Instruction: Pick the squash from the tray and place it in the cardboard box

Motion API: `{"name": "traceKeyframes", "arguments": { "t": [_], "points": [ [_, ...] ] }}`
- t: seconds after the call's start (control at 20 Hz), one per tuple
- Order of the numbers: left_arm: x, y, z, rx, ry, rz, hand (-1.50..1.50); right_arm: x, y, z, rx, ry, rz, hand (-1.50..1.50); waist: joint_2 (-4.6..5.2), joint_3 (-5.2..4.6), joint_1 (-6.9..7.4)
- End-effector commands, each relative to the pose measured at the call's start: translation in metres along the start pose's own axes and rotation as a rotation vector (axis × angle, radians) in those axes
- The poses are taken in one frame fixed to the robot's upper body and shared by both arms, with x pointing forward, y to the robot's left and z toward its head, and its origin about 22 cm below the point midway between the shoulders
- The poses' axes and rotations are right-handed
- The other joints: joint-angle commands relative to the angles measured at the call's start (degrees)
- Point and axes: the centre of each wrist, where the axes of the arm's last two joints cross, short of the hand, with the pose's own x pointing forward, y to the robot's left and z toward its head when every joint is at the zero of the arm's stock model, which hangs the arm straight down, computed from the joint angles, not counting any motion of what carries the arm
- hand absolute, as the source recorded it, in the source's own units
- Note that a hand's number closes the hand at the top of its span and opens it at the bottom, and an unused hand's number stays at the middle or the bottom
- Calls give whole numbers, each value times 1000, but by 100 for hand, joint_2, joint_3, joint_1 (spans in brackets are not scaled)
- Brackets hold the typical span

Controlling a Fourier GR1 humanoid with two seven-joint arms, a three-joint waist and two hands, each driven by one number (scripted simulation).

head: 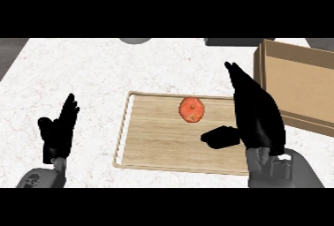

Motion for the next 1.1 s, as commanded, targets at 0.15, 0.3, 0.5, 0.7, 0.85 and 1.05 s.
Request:
{"name": "traceKeyframes", "arguments": {
  "t": [0.15, 0.3, 0.5, 0.7, 0.85, 1.05],
  "points": [
    [-9, -5, -5, 16, 3, 1, 0, 30, 36, -18, 127, 206, 140, -150, 24, -1, 1],
    [-18, -9, 11, -20, 9, 12, 0, 42, 37, -21, 180, 244, 161, -150, 0, 1, 31],
    [-10, -8, 3, -10, -2, -6, 0, 57, 39, -26, 186, 259, 138, -150, 1, 5, 28],
    [-8, 2, -2, -27, 8, 10, 0, 64, 51, -20, 197, 253, 140, -150, -3, 5, 21],
    [-17, -3, 1, -15, -7, 3, 0, 61, 54, -44, 205, 298, 172, -150, 14, 3, 23],
    [-2, -11, -3, -6, -20, 8, 0, 57, 62, -35, 215, 324, 170, -150, -2, 6, -6]
  ]
}}
